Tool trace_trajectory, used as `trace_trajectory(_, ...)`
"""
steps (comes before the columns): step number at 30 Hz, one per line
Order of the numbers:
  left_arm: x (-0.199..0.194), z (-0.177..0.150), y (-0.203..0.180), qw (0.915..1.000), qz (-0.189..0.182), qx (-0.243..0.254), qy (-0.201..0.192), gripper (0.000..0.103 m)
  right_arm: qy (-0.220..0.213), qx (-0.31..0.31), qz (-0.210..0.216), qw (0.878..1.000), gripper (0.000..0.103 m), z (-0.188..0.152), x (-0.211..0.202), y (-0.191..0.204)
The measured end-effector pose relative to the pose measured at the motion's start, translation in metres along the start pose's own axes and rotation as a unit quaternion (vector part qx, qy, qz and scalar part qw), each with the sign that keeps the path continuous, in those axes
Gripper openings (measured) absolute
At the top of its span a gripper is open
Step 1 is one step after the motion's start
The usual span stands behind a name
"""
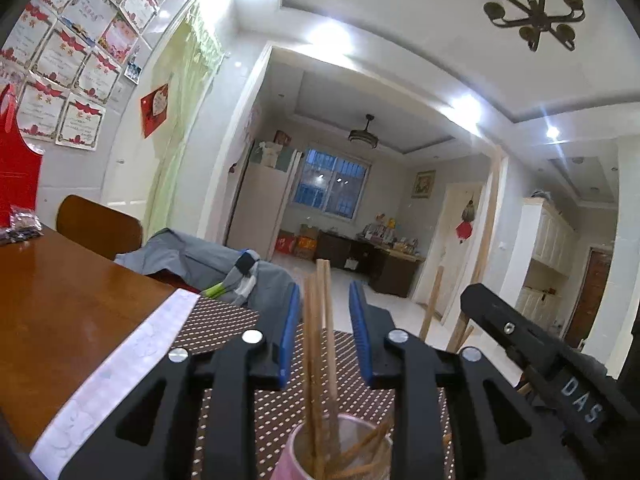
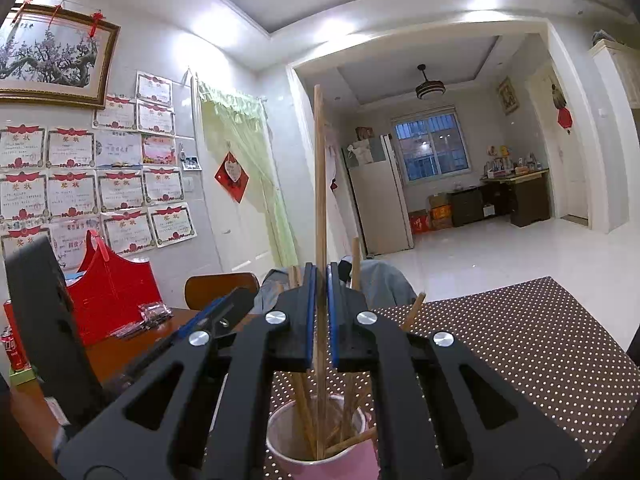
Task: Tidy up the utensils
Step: 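Raise both chopsticks upright and lower them into the pink cup, then open both tools to release the chopsticks into the pink cup, then move both open tools back down to the loose chopsticks beside the cup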
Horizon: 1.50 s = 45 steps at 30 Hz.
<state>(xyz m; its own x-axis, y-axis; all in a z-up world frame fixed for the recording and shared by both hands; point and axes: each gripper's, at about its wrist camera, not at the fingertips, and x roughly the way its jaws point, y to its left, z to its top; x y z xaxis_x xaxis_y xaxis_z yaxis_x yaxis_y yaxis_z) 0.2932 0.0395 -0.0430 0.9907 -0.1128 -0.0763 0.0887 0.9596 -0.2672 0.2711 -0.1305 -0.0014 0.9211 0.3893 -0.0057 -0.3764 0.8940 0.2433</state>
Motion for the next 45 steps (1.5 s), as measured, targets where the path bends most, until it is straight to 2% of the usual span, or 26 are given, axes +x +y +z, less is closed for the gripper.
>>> trace_trajectory(7, -0.021, 0.013, -0.002, 0.9983, 0.038, 0.031, 0.032, 0.044, 0.005, -0.003, -0.007, 1.0, 0.006, -0.005, -0.004, 0.003)
trace_trajectory(12, -0.023, 0.008, -0.001, 0.9949, 0.056, 0.067, 0.05, 0.046, 0.012, -0.014, -0.014, 1.0, 0.006, -0.013, -0.005, 0.006)
trace_trajectory(21, -0.013, 0.008, 0.007, 0.9905, 0.08, 0.075, 0.083, 0.052, 0.035, -0.031, -0.022, 0.999, 0.006, -0.018, -0.001, 0.01)
trace_trajectory(29, -0.015, 0.011, 0.006, 0.9888, 0.084, 0.085, 0.089, 0.058, 0.065, -0.034, -0.021, 0.997, 0.007, -0.017, 0.005, 0.013)
trace_trajectory(31, -0.017, 0.013, 0.006, 0.9891, 0.081, 0.086, 0.089, 0.058, 0.074, -0.032, -0.027, 0.996, 0.014, -0.016, 0.008, 0.013)
trace_trajectory(32, -0.016, 0.013, 0.005, 0.989, 0.081, 0.087, 0.088, 0.059, 0.076, -0.031, -0.028, 0.996, 0.03, -0.015, 0.009, 0.013)
trace_trajectory(34, -0.017, 0.014, 0.006, 0.9884, 0.09, 0.086, 0.086, 0.06, 0.069, -0.026, -0.039, 0.996, 0.049, -0.013, 0.006, 0.012)
trace_trajectory(45, -0.022, 0.022, 0.011, 0.9899, 0.088, 0.076, 0.081, 0.06, 0.054, -0.032, -0.053, 0.997, 0.049, -0.004, -0.003, 0.008)
